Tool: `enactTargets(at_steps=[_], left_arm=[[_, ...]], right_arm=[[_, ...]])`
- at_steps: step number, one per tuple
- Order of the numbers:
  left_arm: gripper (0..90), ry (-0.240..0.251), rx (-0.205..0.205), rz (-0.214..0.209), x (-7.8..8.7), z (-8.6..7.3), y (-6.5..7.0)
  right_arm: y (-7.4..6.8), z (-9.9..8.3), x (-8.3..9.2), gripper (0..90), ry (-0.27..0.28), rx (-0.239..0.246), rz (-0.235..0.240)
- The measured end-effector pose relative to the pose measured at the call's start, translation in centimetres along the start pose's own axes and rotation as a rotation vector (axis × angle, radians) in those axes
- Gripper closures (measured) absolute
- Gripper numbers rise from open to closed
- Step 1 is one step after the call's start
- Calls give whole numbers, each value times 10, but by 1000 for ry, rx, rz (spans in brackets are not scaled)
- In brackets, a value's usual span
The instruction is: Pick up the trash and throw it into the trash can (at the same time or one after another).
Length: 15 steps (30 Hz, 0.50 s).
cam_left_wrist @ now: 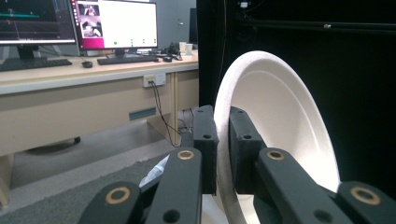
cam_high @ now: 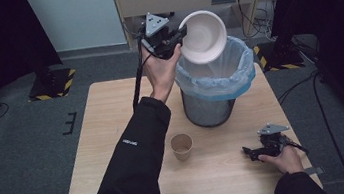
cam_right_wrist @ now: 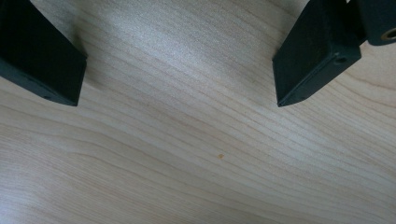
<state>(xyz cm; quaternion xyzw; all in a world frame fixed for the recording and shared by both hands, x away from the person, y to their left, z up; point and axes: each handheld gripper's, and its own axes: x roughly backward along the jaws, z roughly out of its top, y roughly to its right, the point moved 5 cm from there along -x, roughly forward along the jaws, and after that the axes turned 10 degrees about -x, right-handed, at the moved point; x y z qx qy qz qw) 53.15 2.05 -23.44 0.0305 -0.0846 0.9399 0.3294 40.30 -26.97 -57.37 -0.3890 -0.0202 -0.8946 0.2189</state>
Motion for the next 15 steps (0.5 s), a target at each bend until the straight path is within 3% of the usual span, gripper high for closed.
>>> enactTargets(at_steps=[8,15], left_arm=[[829,-50,-17,-2,-18,-13,7],[829,-87,-9,21,-31,-24,6]], right_arm=[[0,0,0,27,1,1,0],[0,0,0,24,0,1,2]])
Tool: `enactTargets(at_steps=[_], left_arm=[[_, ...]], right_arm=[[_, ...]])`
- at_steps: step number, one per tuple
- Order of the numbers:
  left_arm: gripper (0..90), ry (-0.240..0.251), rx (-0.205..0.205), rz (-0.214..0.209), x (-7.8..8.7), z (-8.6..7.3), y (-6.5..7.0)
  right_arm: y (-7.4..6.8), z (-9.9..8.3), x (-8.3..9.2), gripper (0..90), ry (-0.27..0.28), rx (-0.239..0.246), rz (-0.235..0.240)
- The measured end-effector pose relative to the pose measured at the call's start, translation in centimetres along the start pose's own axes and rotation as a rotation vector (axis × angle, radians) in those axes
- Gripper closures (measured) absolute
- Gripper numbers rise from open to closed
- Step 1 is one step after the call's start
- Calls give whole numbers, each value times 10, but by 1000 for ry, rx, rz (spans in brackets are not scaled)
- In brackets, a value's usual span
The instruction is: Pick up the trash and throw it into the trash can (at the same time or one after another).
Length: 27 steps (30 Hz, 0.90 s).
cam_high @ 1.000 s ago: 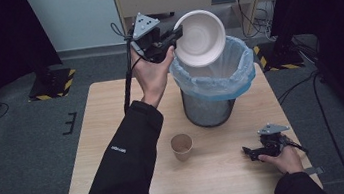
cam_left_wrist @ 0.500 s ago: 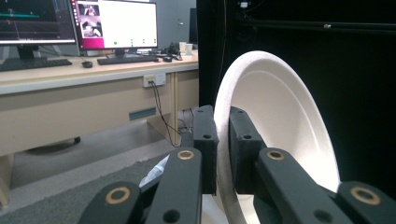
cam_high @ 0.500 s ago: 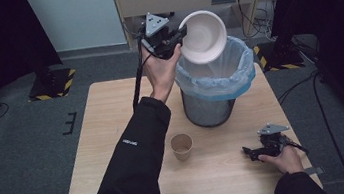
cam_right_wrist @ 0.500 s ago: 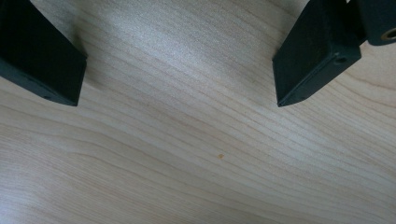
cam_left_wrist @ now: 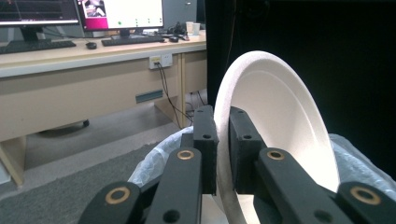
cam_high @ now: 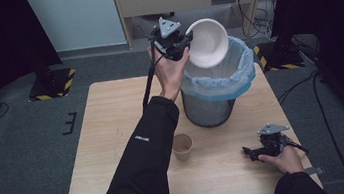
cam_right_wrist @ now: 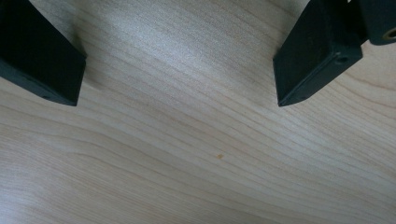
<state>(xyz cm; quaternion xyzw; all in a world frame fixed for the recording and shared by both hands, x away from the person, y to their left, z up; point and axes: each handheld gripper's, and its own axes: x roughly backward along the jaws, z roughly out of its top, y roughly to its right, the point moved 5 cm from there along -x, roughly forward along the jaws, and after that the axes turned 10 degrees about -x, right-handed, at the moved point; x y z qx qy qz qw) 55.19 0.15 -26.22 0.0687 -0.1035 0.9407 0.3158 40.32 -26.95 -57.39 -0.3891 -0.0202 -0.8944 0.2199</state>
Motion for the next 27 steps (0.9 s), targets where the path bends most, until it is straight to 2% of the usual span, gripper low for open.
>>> enactTargets(at_steps=[4,5,8,13,15,20,21,22,23,24,25,27], left_arm=[[824,-8,6,-6,-3,-3,1],[797,-6,14,-20,-7,-4,3],[639,5,1,-34,-10,-8,5],[504,33,34,-74,-6,-9,6],[469,62,54,-107,3,-9,7],[402,97,32,-147,32,-9,10],[386,97,32,-147,32,-9,10],[371,113,48,-160,48,-11,10],[359,113,48,-160,48,-11,10],[346,121,54,-167,63,-15,10],[344,121,54,-167,63,-15,10],[341,106,30,-157,78,-20,7]], right_arm=[[0,0,0,24,0,-2,0],[0,0,0,24,1,-2,0],[0,0,0,24,1,-1,0],[0,0,0,24,1,4,1],[0,0,0,24,1,4,2],[0,0,0,24,3,3,2],[0,0,0,24,4,4,2],[0,0,0,24,4,4,2],[0,0,0,24,4,4,2],[0,0,0,24,4,4,2],[0,0,0,24,4,4,2],[0,0,0,24,2,3,3]])
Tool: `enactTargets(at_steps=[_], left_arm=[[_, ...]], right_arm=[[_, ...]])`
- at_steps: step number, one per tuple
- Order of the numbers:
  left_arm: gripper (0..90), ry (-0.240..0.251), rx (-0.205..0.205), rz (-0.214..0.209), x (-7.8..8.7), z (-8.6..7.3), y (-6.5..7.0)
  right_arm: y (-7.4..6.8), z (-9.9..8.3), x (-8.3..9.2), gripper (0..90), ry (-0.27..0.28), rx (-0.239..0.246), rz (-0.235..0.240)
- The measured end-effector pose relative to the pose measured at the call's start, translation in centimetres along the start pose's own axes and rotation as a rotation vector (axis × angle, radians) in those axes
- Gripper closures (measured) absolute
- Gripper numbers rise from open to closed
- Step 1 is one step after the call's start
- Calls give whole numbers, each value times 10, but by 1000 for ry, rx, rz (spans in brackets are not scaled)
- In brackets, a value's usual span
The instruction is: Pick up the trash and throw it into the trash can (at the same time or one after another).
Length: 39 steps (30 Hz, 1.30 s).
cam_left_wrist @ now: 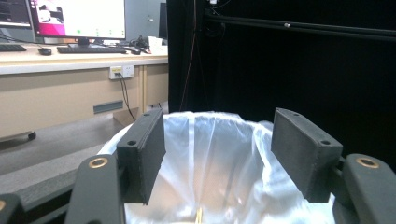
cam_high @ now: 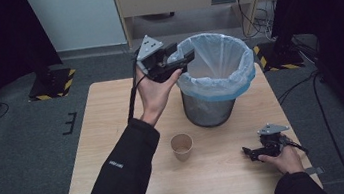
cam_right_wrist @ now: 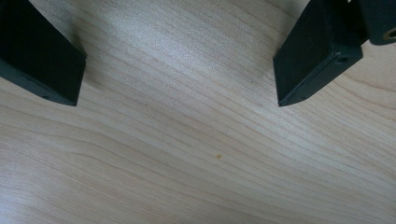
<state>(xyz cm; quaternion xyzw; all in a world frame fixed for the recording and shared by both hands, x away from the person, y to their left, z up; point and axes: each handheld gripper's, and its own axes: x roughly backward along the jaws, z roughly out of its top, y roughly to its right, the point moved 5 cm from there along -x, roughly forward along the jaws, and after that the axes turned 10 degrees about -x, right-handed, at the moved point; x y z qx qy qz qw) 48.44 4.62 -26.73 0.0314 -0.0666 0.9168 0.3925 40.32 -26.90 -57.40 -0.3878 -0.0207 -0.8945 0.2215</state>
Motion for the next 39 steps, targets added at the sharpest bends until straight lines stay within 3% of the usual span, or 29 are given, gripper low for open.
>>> enactTargets(at_steps=[2,4,5,11,14,15,16,17,18,21,23,24,27,39], left_arm=[[328,-13,-18,-2,23,-5,1],[323,-15,-24,-7,30,-7,2],[323,-10,-31,-8,43,-12,4],[306,-26,-36,-22,69,-32,10],[301,-61,-23,-24,84,-60,13],[301,-61,-23,-24,84,-60,13],[301,-83,-15,-21,90,-77,13],[300,-83,-15,-21,90,-77,13],[300,-102,7,-22,93,-94,14],[301,-140,33,-25,94,-119,16],[301,-147,39,-29,94,-126,17],[301,-152,72,-38,92,-138,18],[301,-171,101,-36,87,-155,20],[302,-346,82,-77,58,-212,37]], right_arm=[[0,0,0,23,1,3,-2],[0,0,0,24,0,2,-2],[0,0,0,24,-1,-1,-2],[0,0,0,24,-2,2,-2],[0,0,0,24,-2,1,-2],[0,0,0,24,-2,1,-2],[0,0,0,24,-2,2,-2],[0,0,0,24,-2,2,-2],[0,0,0,24,-2,1,-2],[0,0,0,24,-2,1,-2],[0,0,0,24,-2,2,-2],[0,0,0,24,-2,2,-2],[0,0,0,24,-2,2,-2],[-2,0,-1,17,-5,8,4]])
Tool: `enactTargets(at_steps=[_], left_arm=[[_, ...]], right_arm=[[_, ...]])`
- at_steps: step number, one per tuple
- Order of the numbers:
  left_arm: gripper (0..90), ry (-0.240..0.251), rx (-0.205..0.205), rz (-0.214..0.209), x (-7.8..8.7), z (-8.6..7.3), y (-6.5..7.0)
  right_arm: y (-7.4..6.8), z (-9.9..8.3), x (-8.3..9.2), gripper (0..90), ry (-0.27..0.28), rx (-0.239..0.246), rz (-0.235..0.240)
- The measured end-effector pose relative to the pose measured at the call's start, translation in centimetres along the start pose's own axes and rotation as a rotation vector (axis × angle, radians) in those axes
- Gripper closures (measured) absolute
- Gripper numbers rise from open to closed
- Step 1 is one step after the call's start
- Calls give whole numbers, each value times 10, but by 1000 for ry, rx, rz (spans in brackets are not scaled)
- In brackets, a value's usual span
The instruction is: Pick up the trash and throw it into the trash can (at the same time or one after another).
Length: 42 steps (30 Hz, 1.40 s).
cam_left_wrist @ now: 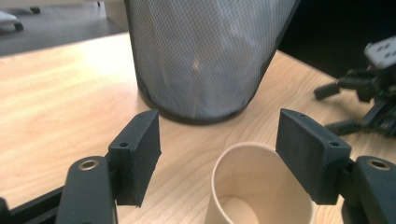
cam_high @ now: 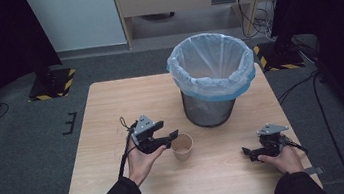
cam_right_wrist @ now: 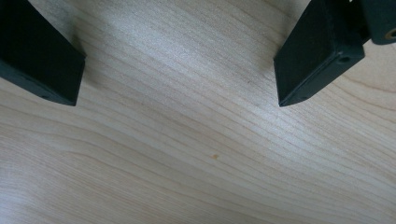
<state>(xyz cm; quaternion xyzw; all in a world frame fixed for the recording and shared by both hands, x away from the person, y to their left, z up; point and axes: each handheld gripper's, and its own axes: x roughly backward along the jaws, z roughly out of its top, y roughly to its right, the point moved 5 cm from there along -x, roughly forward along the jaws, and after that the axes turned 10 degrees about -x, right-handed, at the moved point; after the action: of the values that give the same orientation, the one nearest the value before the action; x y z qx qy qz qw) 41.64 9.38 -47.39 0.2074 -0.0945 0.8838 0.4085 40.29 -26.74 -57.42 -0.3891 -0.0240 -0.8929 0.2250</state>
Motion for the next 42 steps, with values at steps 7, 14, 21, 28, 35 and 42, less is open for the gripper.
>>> enactTargets(at_steps=[7,14,21,28,35,42], left_arm=[[337,-48,3,-12,-13,-13,1],[429,-115,-6,-12,-23,-25,-1],[600,-175,19,-29,-25,-32,-3],[797,-200,45,-24,-22,-36,-8],[835,-165,60,-25,-14,-28,-10],[838,-90,74,-5,3,-10,-19]], right_arm=[[-1,0,-1,10,-2,-1,2],[-1,0,-1,9,-3,-1,2],[-1,0,-1,8,-5,-2,2],[-1,0,-1,8,-3,-1,2],[-1,0,-1,8,-4,-1,2],[-1,0,-1,8,-4,-1,2]])
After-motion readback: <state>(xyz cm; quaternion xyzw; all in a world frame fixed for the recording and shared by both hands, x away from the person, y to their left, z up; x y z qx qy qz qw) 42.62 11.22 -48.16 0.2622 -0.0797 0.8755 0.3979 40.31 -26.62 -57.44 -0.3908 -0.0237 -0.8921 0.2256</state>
